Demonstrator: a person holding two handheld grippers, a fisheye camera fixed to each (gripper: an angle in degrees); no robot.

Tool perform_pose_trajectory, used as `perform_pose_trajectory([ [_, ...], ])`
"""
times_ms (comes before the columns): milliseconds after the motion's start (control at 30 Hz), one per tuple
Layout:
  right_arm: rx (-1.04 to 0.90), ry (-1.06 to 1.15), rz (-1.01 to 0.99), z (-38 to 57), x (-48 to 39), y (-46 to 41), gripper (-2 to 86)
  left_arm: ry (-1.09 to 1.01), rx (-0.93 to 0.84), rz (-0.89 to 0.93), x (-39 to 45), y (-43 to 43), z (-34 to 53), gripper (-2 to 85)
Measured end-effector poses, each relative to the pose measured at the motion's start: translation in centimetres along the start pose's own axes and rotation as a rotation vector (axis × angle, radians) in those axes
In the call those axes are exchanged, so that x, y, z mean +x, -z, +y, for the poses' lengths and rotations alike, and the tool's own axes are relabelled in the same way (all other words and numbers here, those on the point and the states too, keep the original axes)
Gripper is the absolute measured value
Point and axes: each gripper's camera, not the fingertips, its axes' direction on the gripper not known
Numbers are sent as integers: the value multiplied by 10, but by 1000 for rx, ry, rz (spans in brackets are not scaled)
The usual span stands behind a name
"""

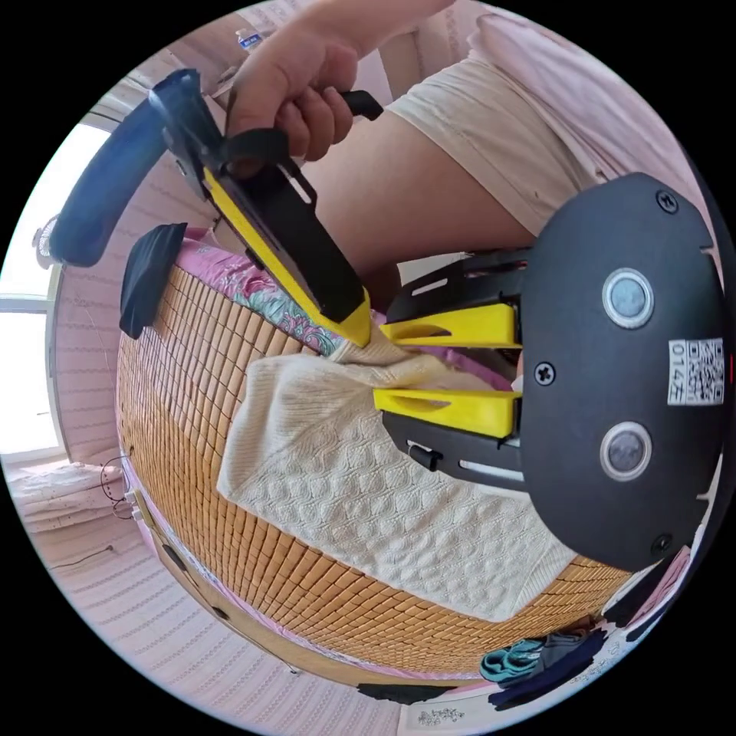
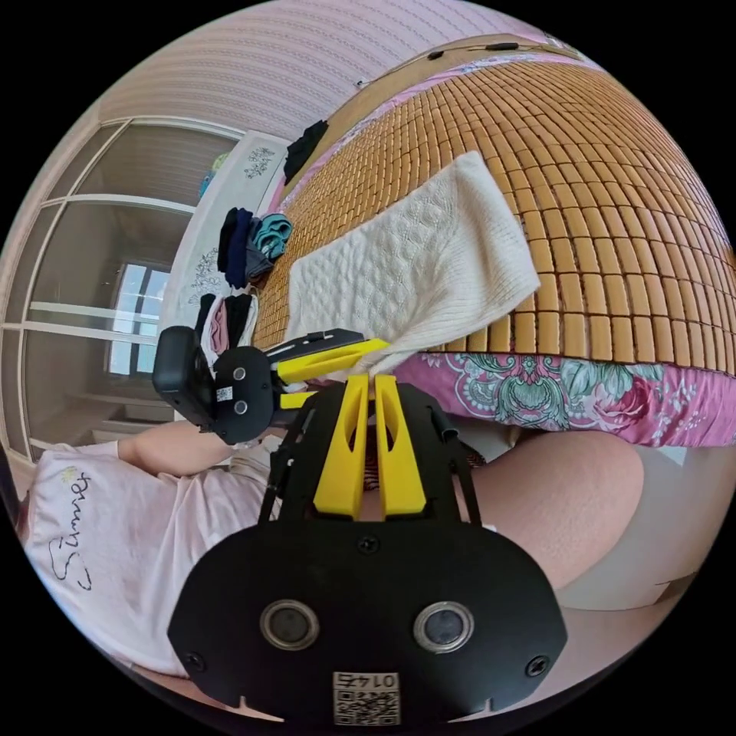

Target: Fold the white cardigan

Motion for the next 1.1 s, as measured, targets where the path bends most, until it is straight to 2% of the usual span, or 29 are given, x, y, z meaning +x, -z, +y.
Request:
perform_pose_trajectory([
  [100,27,-17,-26,15,16,9,15,7,25,-3,-4,10,12,32],
  [200,173,-103,-51,38,37,24,39,49,63,28,-12,22,25,26],
  [267,181,-171,-160,45,51,14,169,68,75,45,-15,28,32,24],
  [367,242,-263,-302,43,65,-4,209,77,92,52,-16,36,43,25],
  [467,391,-387,-361,44,81,-9,178,65,106,41,-16,47,55,28],
  [600,444,-500,-334,41,97,-20,93,51,137,66,-21,57,72,31],
  [667,497,-522,-431,45,100,-17,52,49,143,74,-23,57,77,32],
  [733,523,-433,-410,44,85,0,44,55,189,124,-27,60,79,32],
  [900,521,-114,-174,22,7,60,40,82,333,249,-36,68,77,34],
  [1000,416,92,10,-7,-63,62,47,119,368,224,-51,72,90,38],
  [1100,239,338,172,-41,-143,17,57,153,327,187,-74,76,119,44],
])
